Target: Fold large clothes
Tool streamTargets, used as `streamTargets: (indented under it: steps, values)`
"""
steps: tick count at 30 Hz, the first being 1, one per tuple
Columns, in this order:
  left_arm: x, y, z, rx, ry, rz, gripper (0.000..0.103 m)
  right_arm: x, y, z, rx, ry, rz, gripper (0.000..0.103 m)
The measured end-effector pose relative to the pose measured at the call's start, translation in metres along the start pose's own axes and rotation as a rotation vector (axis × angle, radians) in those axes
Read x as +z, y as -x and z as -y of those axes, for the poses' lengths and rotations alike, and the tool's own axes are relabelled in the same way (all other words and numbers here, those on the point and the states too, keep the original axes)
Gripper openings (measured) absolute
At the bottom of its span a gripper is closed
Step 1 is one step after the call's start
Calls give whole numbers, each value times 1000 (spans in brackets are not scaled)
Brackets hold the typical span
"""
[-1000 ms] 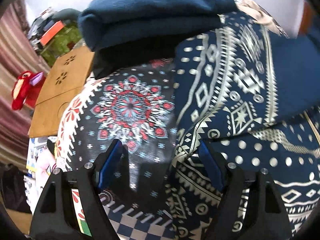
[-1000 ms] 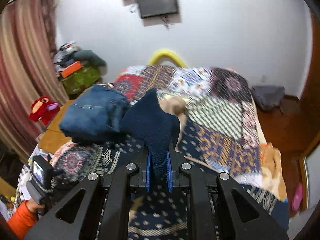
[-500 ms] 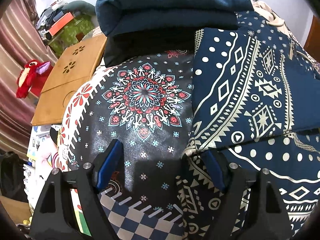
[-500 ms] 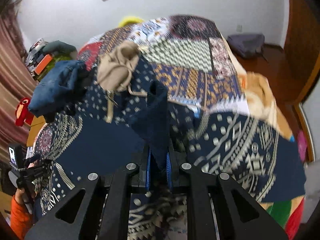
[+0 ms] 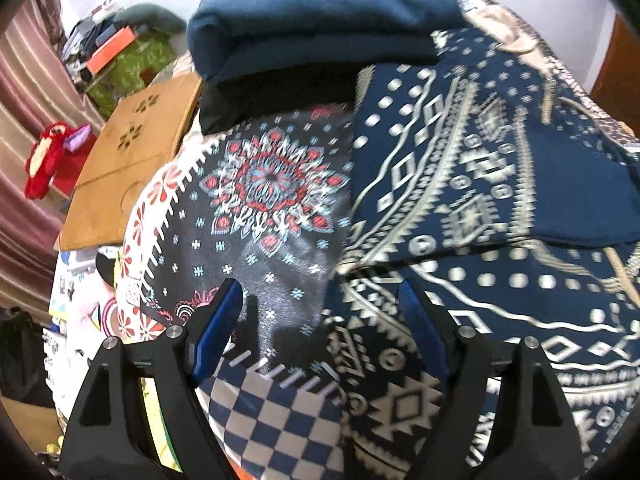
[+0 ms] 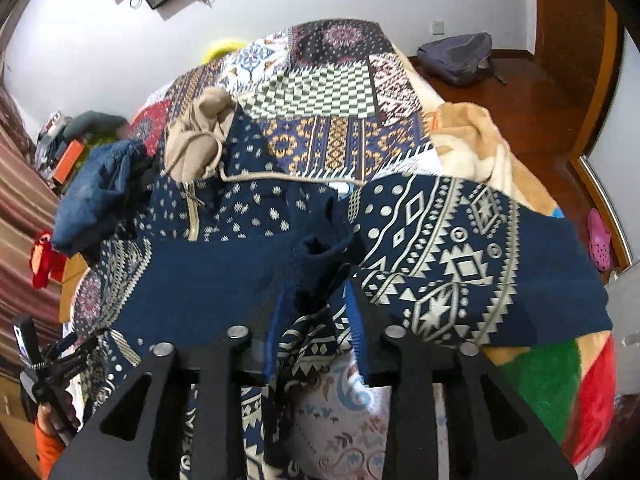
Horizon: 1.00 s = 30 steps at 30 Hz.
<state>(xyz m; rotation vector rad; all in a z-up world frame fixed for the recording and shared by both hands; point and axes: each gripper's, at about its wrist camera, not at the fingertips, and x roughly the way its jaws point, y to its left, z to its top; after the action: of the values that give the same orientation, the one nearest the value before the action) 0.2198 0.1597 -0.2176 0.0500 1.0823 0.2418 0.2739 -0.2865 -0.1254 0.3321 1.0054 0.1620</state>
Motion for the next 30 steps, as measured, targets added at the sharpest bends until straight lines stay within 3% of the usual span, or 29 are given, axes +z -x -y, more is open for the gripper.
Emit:
streamTargets:
  steps: [8,17,22,30]
  values:
    - [27,65,30,-36,-52,153,80,9,55,18,-5,-59,130,53]
    - [67,120,83,-135,-100,325,88,-6,91,87,-39,-210,184,56]
    - [76,117,118,-188,-129,317,88,-23,68,136,-39,-357,117,56]
    - [71,101,160,-235,-190,250,88,-41,21,192,80,-608,22,56]
